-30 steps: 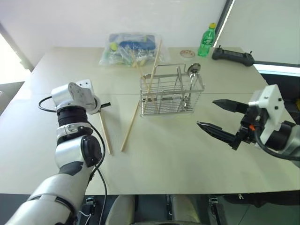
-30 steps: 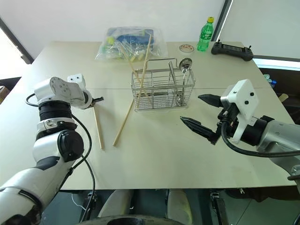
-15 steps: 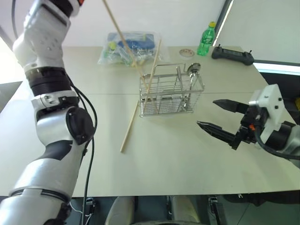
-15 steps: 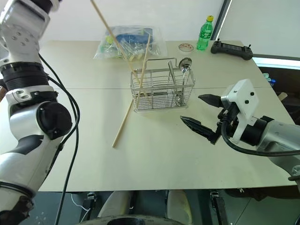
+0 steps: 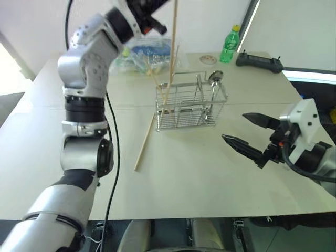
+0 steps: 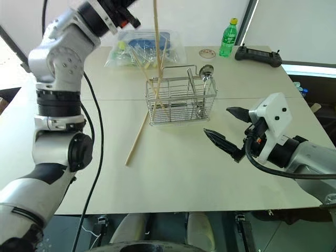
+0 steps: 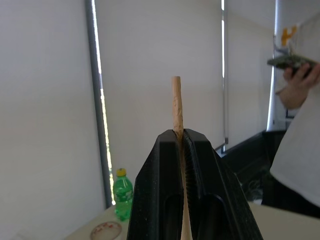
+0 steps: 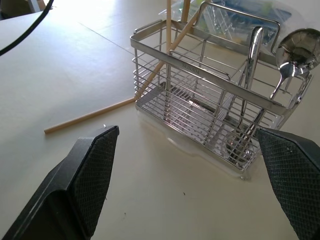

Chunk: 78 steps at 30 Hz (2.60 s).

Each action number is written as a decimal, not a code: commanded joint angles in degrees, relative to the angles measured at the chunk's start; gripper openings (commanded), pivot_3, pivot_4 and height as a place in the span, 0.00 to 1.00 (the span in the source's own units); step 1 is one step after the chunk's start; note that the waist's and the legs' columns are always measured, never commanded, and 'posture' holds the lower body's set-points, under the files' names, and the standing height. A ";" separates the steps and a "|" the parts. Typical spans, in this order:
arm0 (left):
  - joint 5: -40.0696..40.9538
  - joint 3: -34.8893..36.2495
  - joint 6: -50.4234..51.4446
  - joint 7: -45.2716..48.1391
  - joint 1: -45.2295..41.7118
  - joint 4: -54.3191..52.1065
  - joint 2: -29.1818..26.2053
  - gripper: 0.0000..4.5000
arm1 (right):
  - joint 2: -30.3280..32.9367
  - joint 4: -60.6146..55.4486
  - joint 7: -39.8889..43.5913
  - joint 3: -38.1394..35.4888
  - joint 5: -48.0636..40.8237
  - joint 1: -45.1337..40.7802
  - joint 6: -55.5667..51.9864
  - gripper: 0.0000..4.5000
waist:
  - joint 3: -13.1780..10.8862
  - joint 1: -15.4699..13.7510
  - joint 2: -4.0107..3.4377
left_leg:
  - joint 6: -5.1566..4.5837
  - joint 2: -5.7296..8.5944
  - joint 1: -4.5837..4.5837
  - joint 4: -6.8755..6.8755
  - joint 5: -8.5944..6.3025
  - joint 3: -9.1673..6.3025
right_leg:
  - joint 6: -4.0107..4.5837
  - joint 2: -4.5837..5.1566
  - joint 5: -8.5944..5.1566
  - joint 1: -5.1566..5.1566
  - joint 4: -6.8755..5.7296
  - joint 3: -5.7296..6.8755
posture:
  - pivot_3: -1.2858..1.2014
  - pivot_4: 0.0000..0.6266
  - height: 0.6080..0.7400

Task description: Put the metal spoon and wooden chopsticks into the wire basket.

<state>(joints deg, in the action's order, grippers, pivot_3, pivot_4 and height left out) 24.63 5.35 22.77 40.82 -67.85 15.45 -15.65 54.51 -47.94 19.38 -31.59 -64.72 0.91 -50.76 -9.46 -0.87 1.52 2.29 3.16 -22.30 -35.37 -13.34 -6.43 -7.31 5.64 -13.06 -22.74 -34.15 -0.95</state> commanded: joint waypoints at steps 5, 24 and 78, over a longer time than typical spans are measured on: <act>0.17 -1.63 -0.01 -1.73 7.33 -5.10 2.38 0.01 | 0.59 -0.77 -1.04 -2.75 -1.75 -0.17 1.67 1.00 | -0.01 0.07 0.02 | -0.01 -0.02 -0.06 -0.16 0.00 -0.02 | 0.09 -0.01 -0.02 0.01 0.01 0.00 | 0.52 0.24 0.89; 6.68 6.16 9.67 -7.55 2.93 -5.38 -2.50 0.99 | 1.48 3.06 -0.69 0.99 -0.72 -4.64 2.24 1.00 | -0.03 0.16 0.02 | -0.05 -0.01 -0.08 -0.21 -0.02 -0.03 | 0.03 -0.03 0.00 0.00 -0.01 0.02 | 0.52 0.24 0.89; -10.49 -12.31 54.55 -14.17 4.01 11.69 -6.33 0.99 | -3.35 3.37 -3.49 6.11 2.02 -5.79 3.82 1.00 | -0.05 0.13 0.08 | -0.08 0.02 -0.09 0.04 -0.05 -0.09 | -0.08 0.00 -0.04 -0.15 -0.05 -0.02 | 0.52 0.24 0.89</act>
<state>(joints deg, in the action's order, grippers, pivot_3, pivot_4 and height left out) 14.99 -6.56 79.60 26.96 -63.21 26.22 -22.40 51.69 -43.56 16.59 -23.43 -62.18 -4.68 -47.94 -9.51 -0.74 1.60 2.21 3.18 -22.39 -35.33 -13.39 -6.53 -7.39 5.64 -13.09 -22.89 -34.20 -0.96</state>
